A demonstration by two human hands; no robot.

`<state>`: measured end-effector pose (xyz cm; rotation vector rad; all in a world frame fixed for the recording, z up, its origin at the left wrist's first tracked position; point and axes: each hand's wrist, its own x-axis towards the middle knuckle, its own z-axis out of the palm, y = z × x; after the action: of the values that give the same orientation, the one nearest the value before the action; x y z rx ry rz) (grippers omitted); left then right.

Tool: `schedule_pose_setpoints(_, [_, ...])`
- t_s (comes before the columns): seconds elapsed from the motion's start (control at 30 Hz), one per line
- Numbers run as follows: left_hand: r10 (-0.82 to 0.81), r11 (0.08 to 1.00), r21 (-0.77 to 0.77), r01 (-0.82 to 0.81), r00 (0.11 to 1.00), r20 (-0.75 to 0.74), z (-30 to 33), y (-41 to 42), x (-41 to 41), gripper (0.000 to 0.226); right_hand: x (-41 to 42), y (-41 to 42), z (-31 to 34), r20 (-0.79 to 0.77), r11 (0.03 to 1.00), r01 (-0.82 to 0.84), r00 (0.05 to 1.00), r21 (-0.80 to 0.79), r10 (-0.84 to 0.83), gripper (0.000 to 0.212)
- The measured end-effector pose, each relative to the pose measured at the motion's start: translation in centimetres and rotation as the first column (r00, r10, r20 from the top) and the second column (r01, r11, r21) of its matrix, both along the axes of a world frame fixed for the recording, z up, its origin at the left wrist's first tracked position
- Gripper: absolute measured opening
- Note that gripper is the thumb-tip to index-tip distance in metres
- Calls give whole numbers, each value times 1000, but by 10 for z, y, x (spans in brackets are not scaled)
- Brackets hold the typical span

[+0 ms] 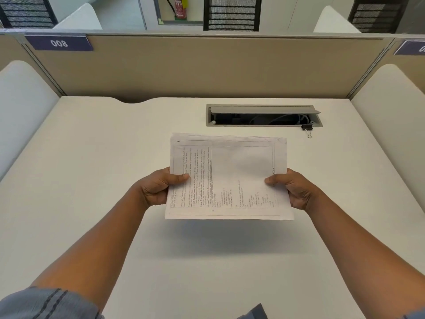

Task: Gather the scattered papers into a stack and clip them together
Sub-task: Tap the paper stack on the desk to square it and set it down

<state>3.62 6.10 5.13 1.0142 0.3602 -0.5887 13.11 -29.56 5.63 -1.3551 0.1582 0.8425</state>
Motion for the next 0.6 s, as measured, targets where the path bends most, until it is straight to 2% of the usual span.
schedule_pose_setpoints(0.1, [35, 997, 72, -32, 999, -37, 0, -2, 3, 36, 2, 0, -2, -9, 1000, -14, 1000, -11, 14, 37])
schedule_pose_setpoints(0.2, [29, 991, 132, -25, 999, -28, -2, -4, 6, 41, 2, 1, -4, -10, 1000, -15, 1000, -26, 15, 39])
schedule_pose_setpoints(0.33, [44, 981, 186, -61, 994, 97, 0, -4, 10, 45, 1, 1, -2, 55, 1000, 30, 998, 1, -30, 39])
schedule_pose_setpoints(0.43, [89, 965, 235, -119, 987, 135, 1, -3, 12, 44, 4, 3, -1, 97, 998, 63, 993, -2, -63, 41])
schedule_pose_setpoints(0.6, [53, 971, 230, -58, 998, 29, -2, -2, 10, 43, 2, 4, -3, 1, 996, 59, 998, -68, -59, 33])
